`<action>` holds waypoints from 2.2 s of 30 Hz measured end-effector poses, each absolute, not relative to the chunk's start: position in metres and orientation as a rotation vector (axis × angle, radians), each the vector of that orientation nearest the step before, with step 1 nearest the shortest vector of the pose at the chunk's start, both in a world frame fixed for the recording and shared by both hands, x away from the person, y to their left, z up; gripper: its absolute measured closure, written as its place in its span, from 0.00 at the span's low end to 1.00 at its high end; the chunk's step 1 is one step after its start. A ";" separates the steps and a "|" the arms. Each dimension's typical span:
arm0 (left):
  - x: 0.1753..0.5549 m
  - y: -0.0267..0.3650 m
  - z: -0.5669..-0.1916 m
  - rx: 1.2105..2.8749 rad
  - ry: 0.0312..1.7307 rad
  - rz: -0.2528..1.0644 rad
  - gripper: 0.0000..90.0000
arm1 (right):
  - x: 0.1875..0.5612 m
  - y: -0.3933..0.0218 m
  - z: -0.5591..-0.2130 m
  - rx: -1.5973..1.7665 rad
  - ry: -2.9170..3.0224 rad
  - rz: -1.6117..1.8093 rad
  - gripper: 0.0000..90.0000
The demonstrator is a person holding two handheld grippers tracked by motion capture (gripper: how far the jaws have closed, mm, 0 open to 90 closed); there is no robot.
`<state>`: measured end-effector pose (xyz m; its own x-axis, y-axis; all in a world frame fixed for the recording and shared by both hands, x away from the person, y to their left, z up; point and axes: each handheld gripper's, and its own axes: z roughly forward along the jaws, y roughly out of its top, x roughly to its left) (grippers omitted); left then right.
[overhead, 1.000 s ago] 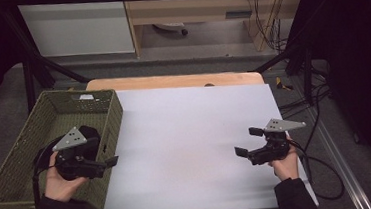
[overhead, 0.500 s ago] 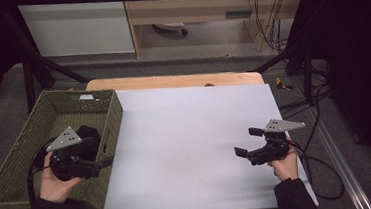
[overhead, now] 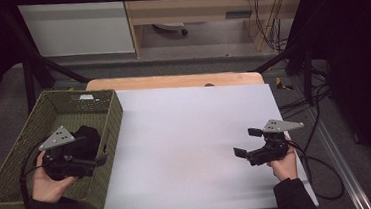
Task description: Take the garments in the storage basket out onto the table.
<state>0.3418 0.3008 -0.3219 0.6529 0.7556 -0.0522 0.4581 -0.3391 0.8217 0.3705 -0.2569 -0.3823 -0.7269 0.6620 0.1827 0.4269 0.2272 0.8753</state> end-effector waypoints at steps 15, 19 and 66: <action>0.343 0.313 -0.315 1.992 0.993 0.467 0.00 | 0.371 -0.257 -0.384 1.038 2.278 1.498 0.01; 0.343 0.315 -0.314 1.990 0.997 0.477 0.00 | 0.371 -0.256 -0.385 1.035 2.280 1.496 0.01; 0.383 0.383 -0.343 2.015 1.352 0.560 0.07 | 0.372 -0.252 -0.388 1.038 2.303 1.463 0.01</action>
